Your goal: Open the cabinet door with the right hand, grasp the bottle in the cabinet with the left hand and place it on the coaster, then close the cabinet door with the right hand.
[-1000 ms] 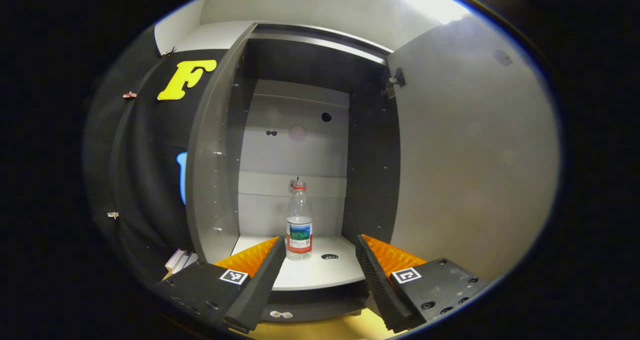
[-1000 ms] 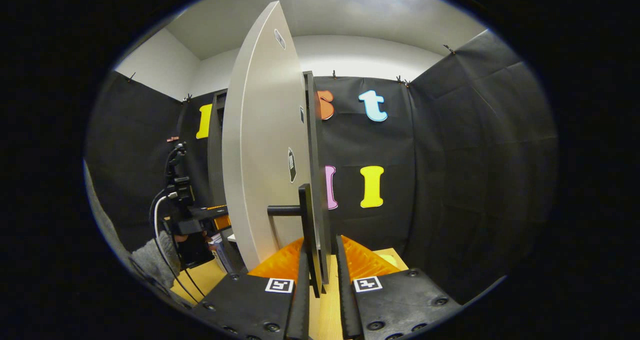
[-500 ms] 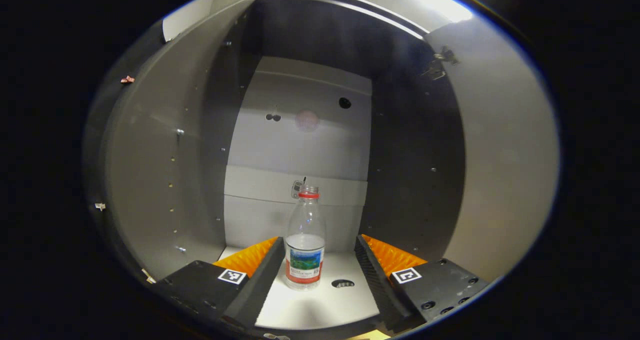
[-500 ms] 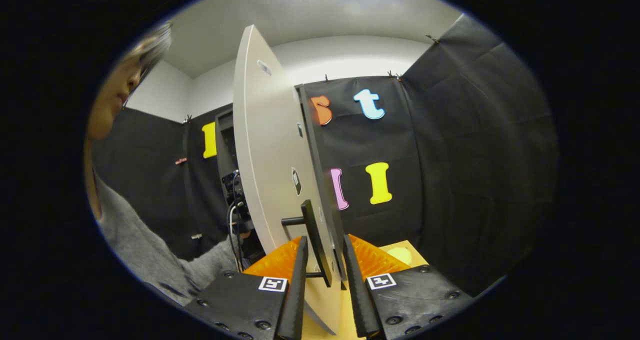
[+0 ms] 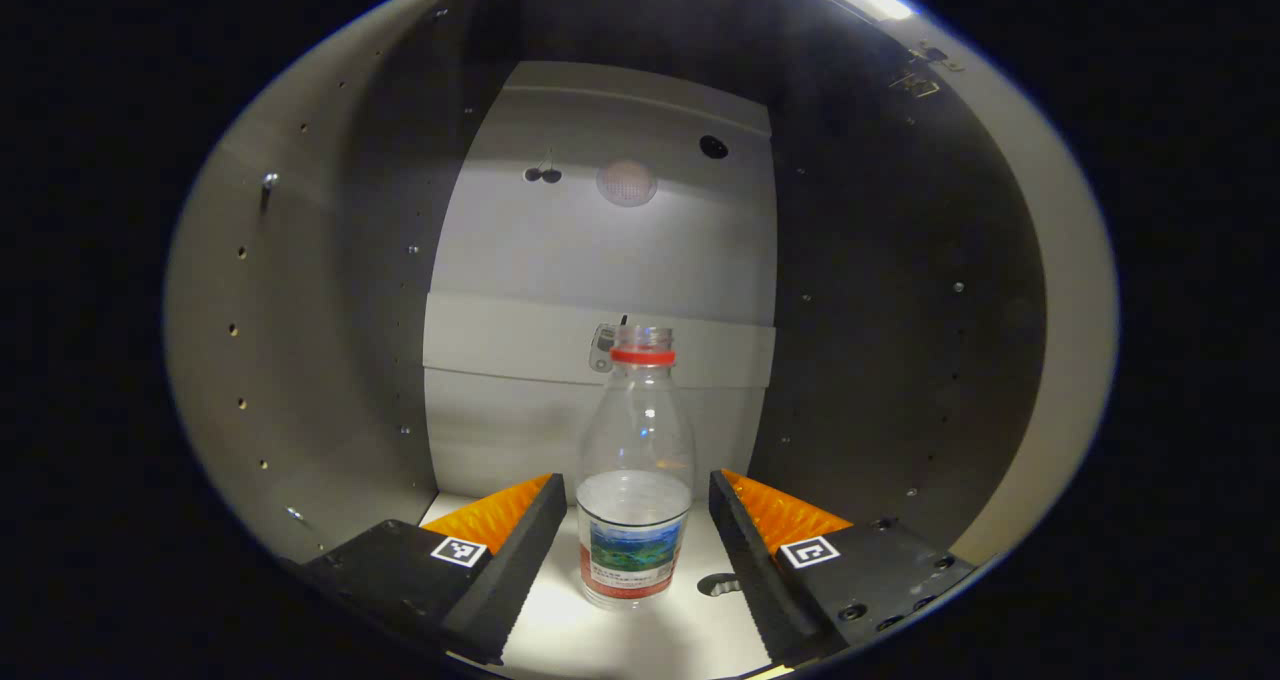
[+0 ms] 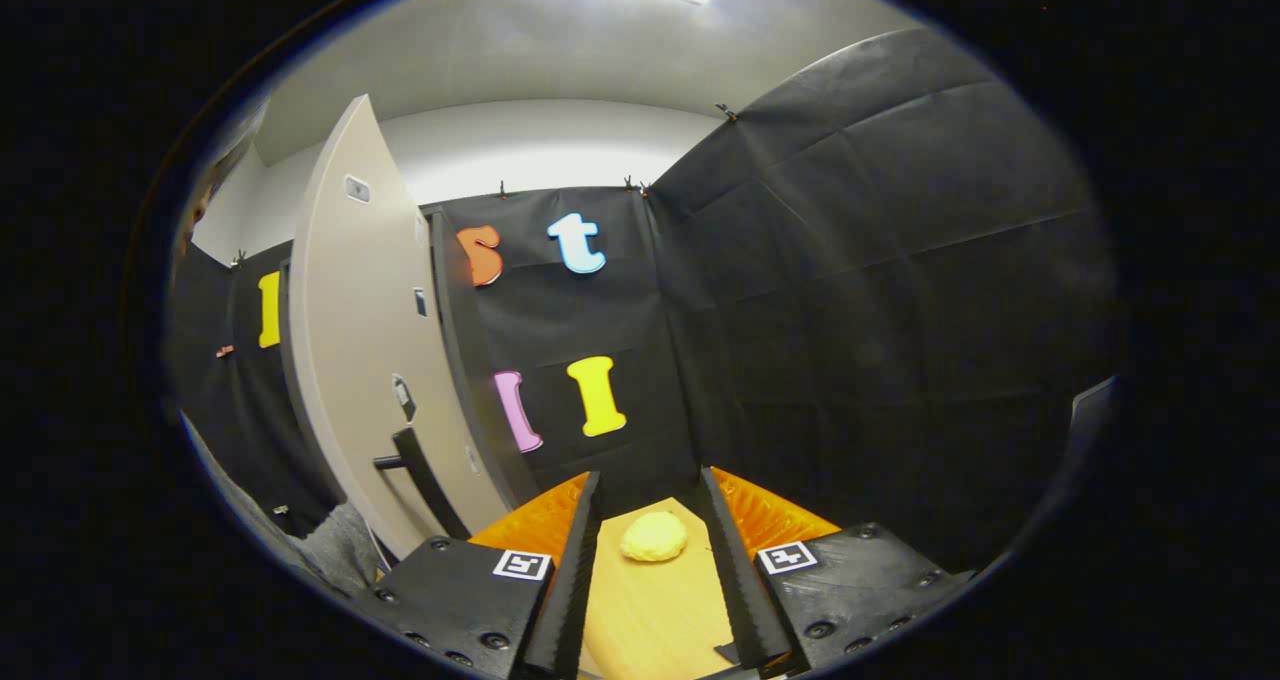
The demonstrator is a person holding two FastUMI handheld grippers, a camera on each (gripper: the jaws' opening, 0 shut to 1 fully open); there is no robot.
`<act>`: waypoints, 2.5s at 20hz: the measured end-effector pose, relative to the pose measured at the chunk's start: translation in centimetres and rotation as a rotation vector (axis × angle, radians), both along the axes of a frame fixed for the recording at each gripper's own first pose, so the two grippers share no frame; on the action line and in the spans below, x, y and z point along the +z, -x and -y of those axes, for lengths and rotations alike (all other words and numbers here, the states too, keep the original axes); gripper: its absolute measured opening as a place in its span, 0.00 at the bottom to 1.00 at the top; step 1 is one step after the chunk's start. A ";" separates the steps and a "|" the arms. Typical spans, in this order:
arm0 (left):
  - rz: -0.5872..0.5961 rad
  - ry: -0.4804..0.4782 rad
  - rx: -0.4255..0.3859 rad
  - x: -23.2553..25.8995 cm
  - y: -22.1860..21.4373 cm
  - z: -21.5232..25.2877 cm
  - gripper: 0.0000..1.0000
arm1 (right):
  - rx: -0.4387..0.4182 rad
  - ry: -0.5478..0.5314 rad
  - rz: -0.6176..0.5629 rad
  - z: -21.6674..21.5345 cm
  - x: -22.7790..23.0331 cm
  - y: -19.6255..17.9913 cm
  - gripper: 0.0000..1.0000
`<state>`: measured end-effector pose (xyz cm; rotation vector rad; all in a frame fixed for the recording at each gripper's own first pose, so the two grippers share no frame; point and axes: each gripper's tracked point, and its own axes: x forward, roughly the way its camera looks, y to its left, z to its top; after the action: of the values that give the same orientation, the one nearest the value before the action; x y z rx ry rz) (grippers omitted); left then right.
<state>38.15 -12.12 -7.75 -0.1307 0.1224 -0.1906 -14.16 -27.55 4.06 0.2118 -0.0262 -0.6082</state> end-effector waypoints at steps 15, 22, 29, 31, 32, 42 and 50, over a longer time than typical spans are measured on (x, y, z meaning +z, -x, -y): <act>0.021 -0.040 -0.092 2.1 2.5 0.8 0.75 | 0.008 -0.001 0.017 -0.3 0.7 -1.0 0.61; 0.125 -0.027 -0.172 6.8 15.1 -4.1 0.75 | 0.004 0.058 0.018 -5.5 2.0 0.9 0.61; 0.087 -0.058 -0.187 6.0 24.6 -11.5 0.75 | 0.039 0.171 -0.017 -14.5 3.0 0.8 0.84; 0.071 -0.056 -0.197 5.3 26.9 -13.2 0.76 | 0.096 0.196 -0.017 -18.1 3.2 -0.5 0.84; 0.061 -0.055 -0.199 5.0 27.9 -14.1 0.75 | 0.128 0.221 -0.021 -19.7 3.0 -1.2 1.00; -0.004 -0.017 -0.152 -0.8 34.0 -18.7 0.76 | 0.491 0.326 -0.008 -34.2 -0.9 -13.4 0.97; -0.069 0.004 -0.125 -14.2 37.4 -17.6 0.76 | 0.596 0.335 -0.055 -37.4 -9.9 -21.9 0.98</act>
<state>0.76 5.51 -21.99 -0.1341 0.1990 -0.3112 7.75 9.90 -5.89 -0.1246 -0.0106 -0.0102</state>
